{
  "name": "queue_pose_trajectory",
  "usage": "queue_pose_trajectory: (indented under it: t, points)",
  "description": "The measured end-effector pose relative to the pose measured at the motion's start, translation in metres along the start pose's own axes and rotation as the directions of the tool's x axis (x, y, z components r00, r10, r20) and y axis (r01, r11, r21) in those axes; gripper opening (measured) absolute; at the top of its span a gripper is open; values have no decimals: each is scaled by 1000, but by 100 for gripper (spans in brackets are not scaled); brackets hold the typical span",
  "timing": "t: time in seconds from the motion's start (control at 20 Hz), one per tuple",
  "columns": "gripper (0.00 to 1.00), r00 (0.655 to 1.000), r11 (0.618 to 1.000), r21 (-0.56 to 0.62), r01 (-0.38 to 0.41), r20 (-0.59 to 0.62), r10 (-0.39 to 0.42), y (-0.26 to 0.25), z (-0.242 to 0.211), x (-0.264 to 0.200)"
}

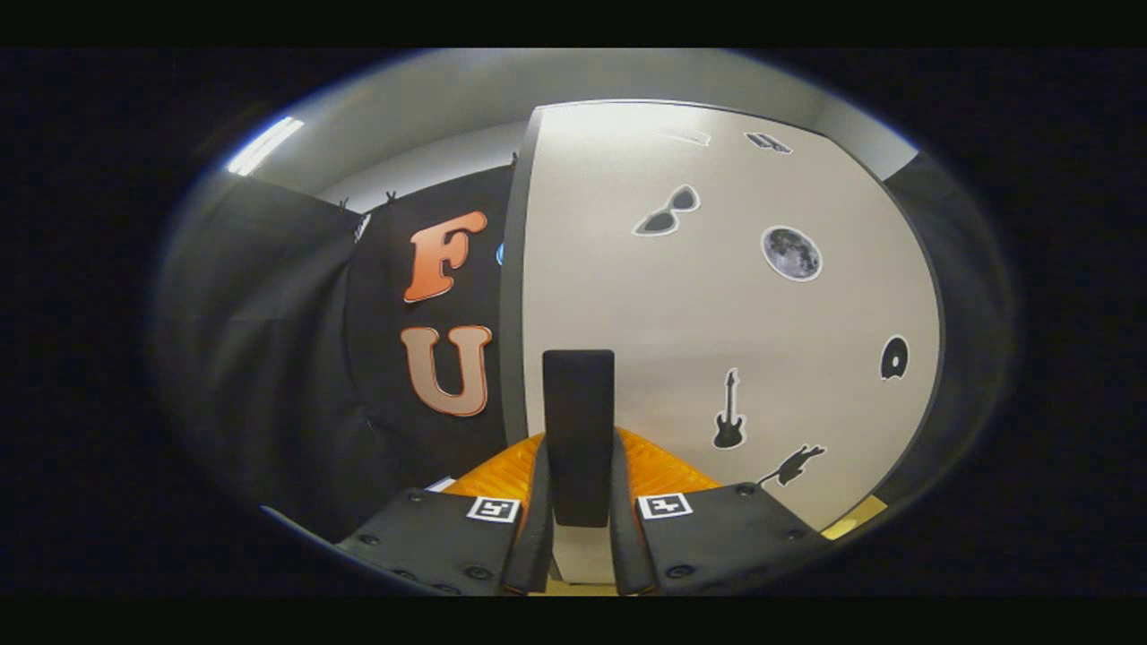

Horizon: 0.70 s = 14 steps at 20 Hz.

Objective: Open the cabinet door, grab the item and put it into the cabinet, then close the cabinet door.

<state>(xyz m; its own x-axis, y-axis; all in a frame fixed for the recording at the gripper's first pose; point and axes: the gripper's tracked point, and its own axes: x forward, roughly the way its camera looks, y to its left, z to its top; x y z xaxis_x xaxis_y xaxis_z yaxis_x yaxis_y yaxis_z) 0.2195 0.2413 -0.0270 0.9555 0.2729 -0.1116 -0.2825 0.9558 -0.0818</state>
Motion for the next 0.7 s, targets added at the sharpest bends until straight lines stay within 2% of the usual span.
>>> queue_pose_trajectory:
  t: [0.25, 0.35, 0.7]
  points:
    - [34, 1000, 1000, 1, -29, 0, 29, 3, 4, -25]
    - [34, 999, 999, -2, -40, 3, 40, 5, 11, -51]
    - [34, 997, 997, 11, -75, -4, 75, -34, 8, -158]
